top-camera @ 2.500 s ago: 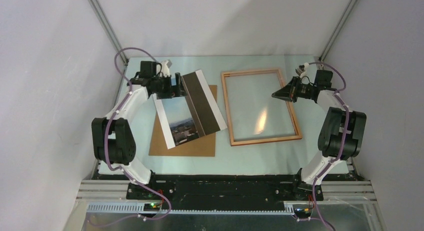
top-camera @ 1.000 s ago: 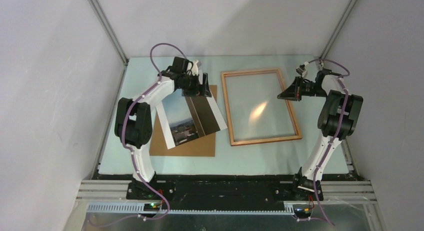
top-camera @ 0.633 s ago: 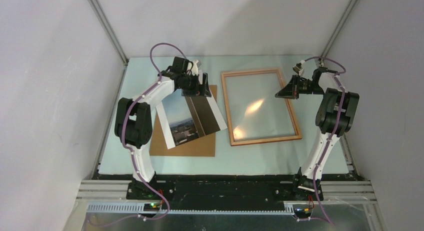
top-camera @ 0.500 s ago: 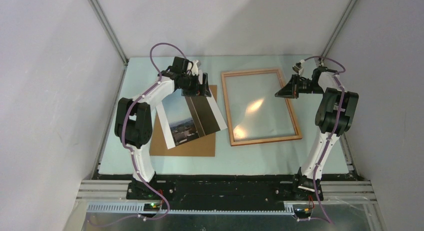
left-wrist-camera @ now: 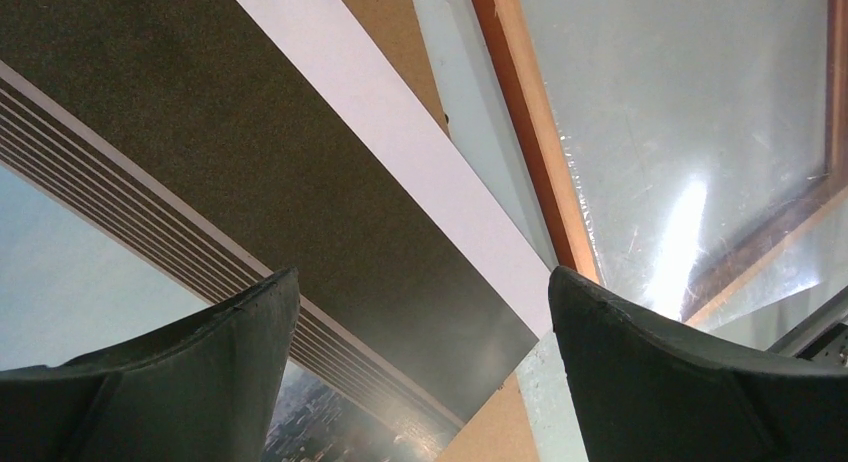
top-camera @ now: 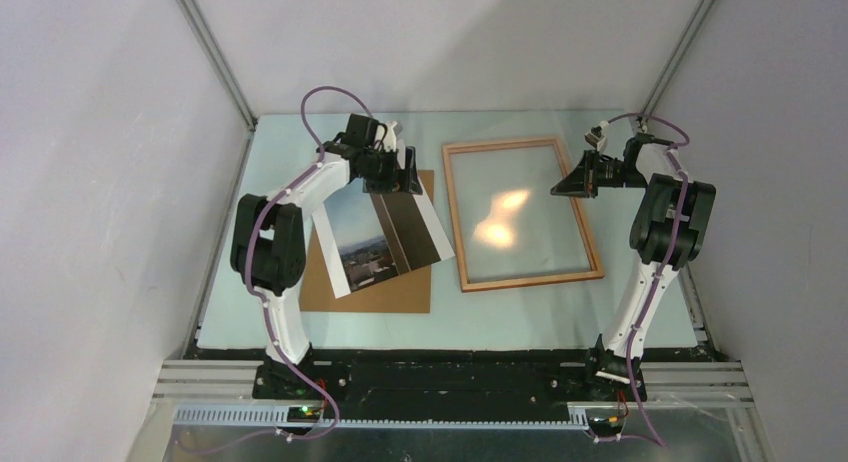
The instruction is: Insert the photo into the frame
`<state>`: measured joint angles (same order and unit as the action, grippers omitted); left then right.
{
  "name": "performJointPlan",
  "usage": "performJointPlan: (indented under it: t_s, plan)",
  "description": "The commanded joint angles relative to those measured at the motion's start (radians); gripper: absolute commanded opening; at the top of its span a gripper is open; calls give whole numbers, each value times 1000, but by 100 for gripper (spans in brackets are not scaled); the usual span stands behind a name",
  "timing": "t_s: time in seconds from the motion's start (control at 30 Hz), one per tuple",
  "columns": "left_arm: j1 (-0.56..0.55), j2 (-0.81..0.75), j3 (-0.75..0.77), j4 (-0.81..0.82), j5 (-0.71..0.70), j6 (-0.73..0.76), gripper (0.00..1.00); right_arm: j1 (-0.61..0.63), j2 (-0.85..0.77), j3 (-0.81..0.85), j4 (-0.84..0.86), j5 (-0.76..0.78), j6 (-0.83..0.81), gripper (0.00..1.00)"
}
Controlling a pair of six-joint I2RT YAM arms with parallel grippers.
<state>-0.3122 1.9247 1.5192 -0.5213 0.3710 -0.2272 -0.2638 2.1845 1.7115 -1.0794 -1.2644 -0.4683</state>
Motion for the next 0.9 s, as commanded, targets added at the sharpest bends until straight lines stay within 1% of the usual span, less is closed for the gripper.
performJointPlan:
  t_s: [0.0, 0.13, 0.27, 0.33, 0.47, 0.67, 0.87]
  plan:
    - [-15, 37, 54, 23, 0, -11, 98, -12, 5, 35, -3, -13, -27, 0]
    - [-43, 87, 108, 26, 3, -49, 100, -18, 6, 30, -7, -17, -30, 0]
    - [-79, 137, 165, 49, 13, -101, 95, -20, 7, 15, -2, -18, -31, 0]
    - [-93, 169, 200, 68, 30, -138, 90, -22, 7, 3, 9, -17, -16, 0]
    - [-123, 224, 242, 102, 71, -194, 85, -29, 6, -26, 47, -16, 12, 0]
    - [-155, 278, 261, 132, 56, -227, 82, -29, 15, -74, 97, -33, 53, 0]
    - [-166, 282, 247, 153, 32, -247, 82, -17, 18, -117, 142, -40, 112, 0]
